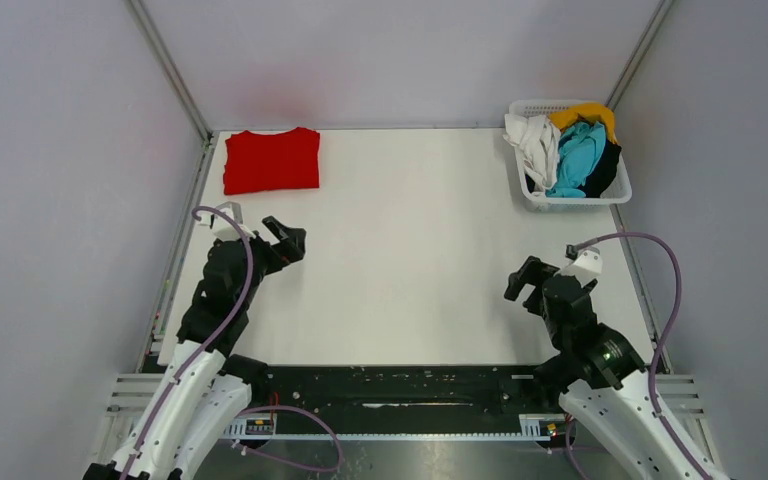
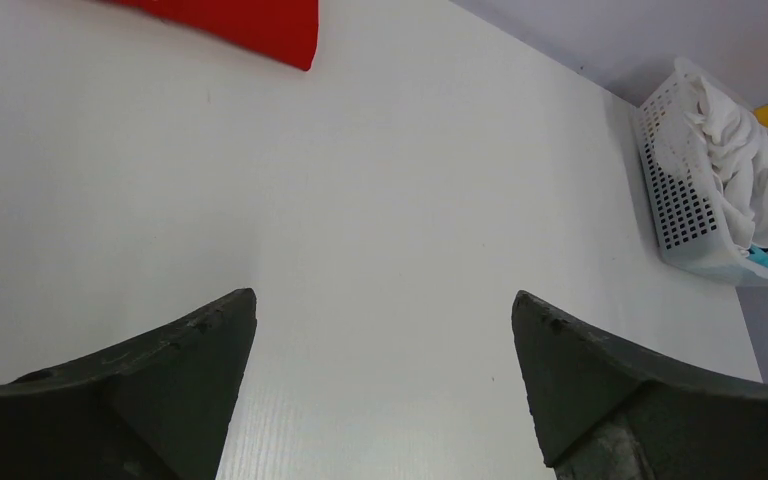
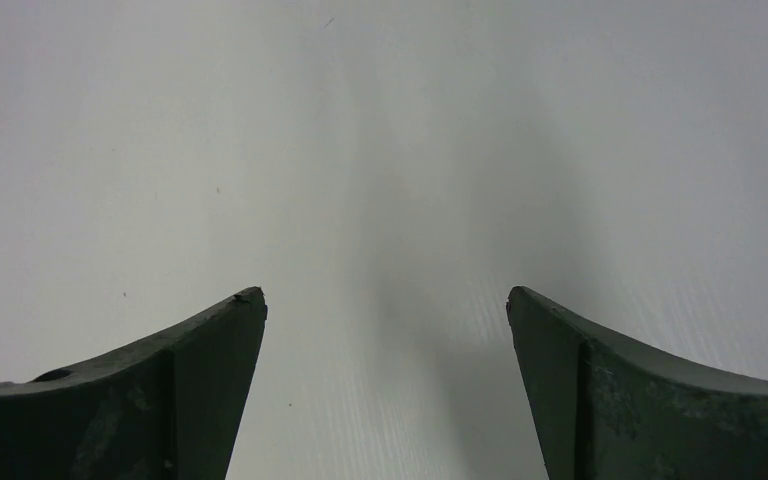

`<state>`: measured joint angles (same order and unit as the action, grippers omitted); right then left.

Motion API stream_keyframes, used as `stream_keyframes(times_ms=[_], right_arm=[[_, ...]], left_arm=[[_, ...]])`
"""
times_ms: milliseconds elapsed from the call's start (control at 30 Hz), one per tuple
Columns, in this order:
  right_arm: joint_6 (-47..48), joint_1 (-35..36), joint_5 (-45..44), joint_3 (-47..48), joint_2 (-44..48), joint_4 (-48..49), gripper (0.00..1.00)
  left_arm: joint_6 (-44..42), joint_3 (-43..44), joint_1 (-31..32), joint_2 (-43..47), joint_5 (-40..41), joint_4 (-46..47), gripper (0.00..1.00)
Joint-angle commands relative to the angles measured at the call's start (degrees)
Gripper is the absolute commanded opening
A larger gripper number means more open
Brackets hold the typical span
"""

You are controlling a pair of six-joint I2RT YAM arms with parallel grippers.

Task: Fold and stack the t-shirts
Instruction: Grab crumpled tshirt from bin with the right arm

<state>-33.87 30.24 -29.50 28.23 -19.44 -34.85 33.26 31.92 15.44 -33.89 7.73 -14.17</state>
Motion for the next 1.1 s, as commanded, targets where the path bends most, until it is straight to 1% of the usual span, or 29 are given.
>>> stream_keyframes(times_ms=[0,67,133,233,300,400,467,533,667,800,833,933,1067], right_arm=[[2.1,-0.2,-4.2,4.9,-4.4,2.3,1.00],[3.7,-0.2,-5.8,6.6,-6.6,3.8,0.99],[7.9,-0.2,-6.9,8.4,-9.4,7.1,1.00],[10.4,-1.4,-10.6,14.7,-16.2,9.7,0.99],[11.5,-7.0,-6.7,20.7,-22.3,9.7,0.99],[12.2,-18.6,5.6,29.5,-33.8,9.8,1.00],[14.3,-23.4,8.9,35.8,-42.2,10.2,1.00],[17.1,-26.2,11.3,44.0,-50.3,10.3,0.99],[20.1,-29.2,15.3,55.6,-64.6,9.6,0.99],[20.0,-29.9,17.0,64.8,-76.7,8.0,0.99],[19.8,-31.5,17.3,66.8,-79.7,8.1,0.98],[19.8,-32.5,19.4,73.9,-88.4,8.0,0.92],[21.4,-32.7,17.5,83.0,-98.1,6.1,0.86]], left_arm=[[-0.6,2.9,-0.2,0.6,1.4,0.8,0.99],[-0.7,3.1,-0.3,0.6,1.2,1.0,0.99],[-1.1,3.4,-0.2,0.8,0.9,1.0,0.99],[-1.4,3.5,-0.3,1.5,1.5,0.5,0.99],[-1.5,3.5,-0.2,2.1,2.3,0.3,0.99],[-1.6,3.3,-0.3,3.1,3.3,-0.5,0.99],[-1.4,2.8,-0.2,3.9,3.8,-0.5,0.99],[-1.4,2.6,-0.2,4.3,4.1,-0.5,0.99],[-1.5,2.8,-0.2,4.4,5.2,-1.1,0.99],[-1.5,2.9,-0.3,3.8,5.5,-1.2,0.99],[-1.5,2.9,-0.3,3.6,5.7,-1.2,0.99],[-1.4,3.0,-0.2,3.2,5.8,-1.1,0.99],[-1.5,3.0,-0.3,2.4,6.0,-1.1,0.99]])
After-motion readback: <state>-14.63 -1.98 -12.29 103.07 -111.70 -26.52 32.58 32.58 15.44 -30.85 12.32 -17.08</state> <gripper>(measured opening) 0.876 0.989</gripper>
